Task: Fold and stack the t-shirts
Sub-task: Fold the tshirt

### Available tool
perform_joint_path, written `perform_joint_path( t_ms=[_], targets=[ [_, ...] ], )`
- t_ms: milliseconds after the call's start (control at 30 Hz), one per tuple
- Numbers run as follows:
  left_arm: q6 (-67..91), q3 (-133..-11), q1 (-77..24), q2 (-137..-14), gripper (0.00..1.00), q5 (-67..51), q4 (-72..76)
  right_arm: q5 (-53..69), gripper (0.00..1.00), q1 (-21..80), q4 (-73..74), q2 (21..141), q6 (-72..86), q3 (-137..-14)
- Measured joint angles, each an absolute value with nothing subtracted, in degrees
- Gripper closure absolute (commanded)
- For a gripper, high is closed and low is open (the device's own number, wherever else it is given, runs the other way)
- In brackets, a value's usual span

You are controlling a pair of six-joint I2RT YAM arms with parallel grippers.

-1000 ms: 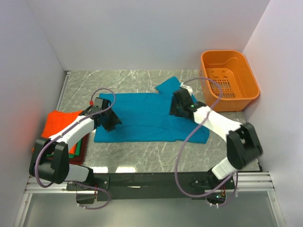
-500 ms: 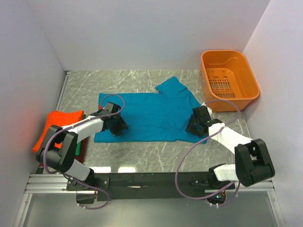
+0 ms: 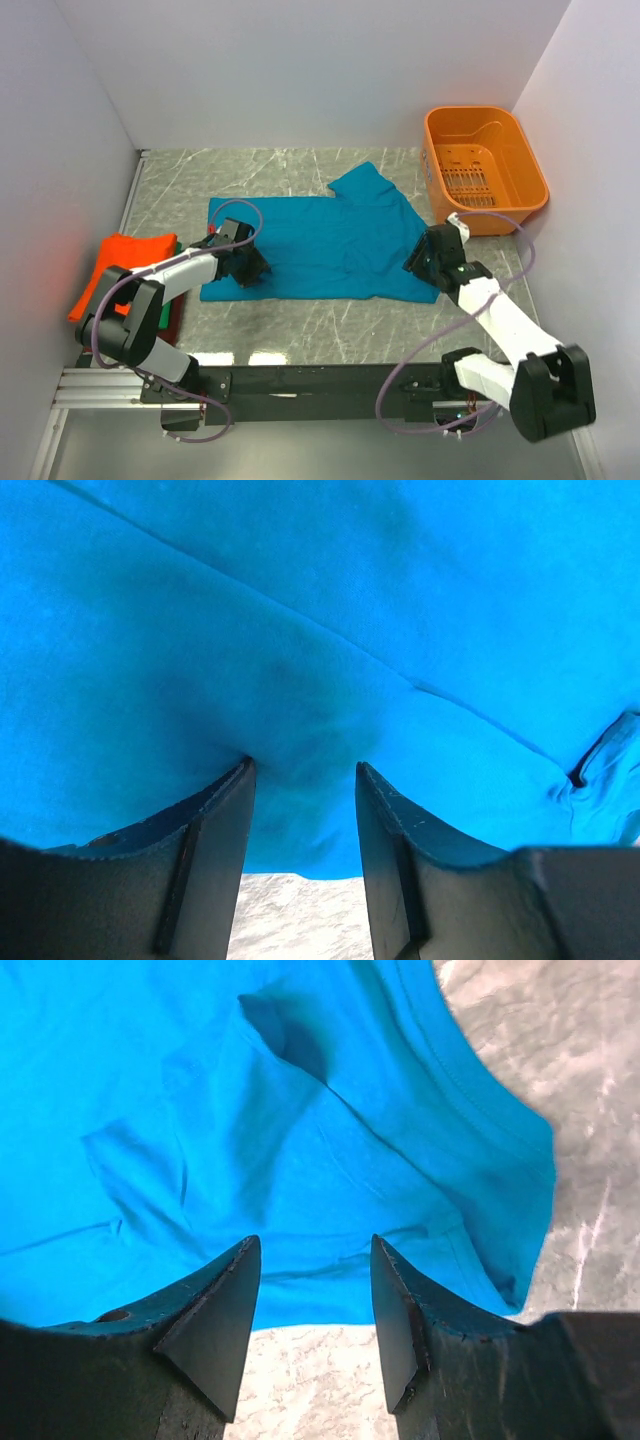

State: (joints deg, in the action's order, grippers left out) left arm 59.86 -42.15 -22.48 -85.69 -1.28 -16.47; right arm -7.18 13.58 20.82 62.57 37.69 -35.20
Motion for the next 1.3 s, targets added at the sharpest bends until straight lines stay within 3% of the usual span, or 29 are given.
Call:
perform_joint_path(
  t_ms=[200,567,967,1300],
  targets=[
    [59.86,-41.17,-22.48,-84.95,0.49,-1.28,-15.27,-6.79,0.46,13.32,22.24,58.30,38.92,-30.74],
    [59.88,-39.88,-22.48,-83.90,0.49,-1.10,-14.15,-5.52,0.47,9.93,21.76,69.69,42.76,-30.41],
    [63.40,-33.30,-22.48,-76.88,0.50,1.10,-13.41,-6.66,0.47,7.88,22.68,70.89,50.35,-31.20],
    [67.66,-25.39,-23.31,-65.30,0.50,2.31,-15.70,-4.84,0.46,7.22,30.74,61.21,53.34,-27.22]
  ],
)
